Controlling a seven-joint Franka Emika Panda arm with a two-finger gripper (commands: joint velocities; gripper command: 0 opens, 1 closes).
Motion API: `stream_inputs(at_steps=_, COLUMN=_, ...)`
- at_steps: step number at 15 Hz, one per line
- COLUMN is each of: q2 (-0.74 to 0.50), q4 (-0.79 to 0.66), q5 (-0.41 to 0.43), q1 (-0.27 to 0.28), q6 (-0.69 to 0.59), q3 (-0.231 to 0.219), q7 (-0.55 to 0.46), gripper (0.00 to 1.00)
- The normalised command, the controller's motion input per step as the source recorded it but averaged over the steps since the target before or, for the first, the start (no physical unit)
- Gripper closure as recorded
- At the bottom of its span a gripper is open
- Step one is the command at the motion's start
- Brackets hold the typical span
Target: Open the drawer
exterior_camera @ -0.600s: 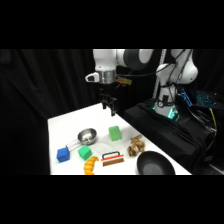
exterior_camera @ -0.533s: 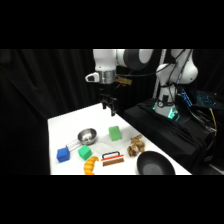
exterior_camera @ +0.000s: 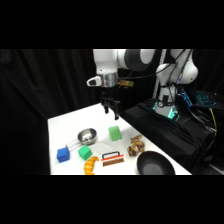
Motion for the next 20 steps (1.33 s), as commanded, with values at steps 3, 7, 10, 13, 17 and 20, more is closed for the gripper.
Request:
stream_inputs(at_steps=3, q2=0.08, q4=0.10, q5=0.331, q1=0.041, q6=-0.05, q3=0.057, q7=-0.58, gripper=0.00)
stream_inputs(at_steps=7, q2=0.11, q4=0.11, q5=0.209, q1=0.011, q6=0.00, q3=0.040, q7=-0.52, gripper=0.00)
stream_inputs(at_steps=10, q2=0.19, q4=0.15, q5=0.137, q1=-0.008, q6=0.15, q3=0.045, q7=-0.41, gripper=0.00)
stream_inputs(at_steps=13, q2=0.31, q4=0.21, q5=0.103, q1=-0.034, q6=0.35, q3=0.061, q7=-0.28, gripper=0.00)
stream_inputs(at_steps=17, q2=0.36, q4=0.24, q5=0.082, q1=-0.106, q6=0.38, q3=0.102, q7=-0.22, gripper=0.00)
stream_inputs(at_steps=20, q2=0.30, q4=0.21, q5=0.041, q1=-0.169, q6=0.29, q3=0.157, q7=-0.20, gripper=0.00)
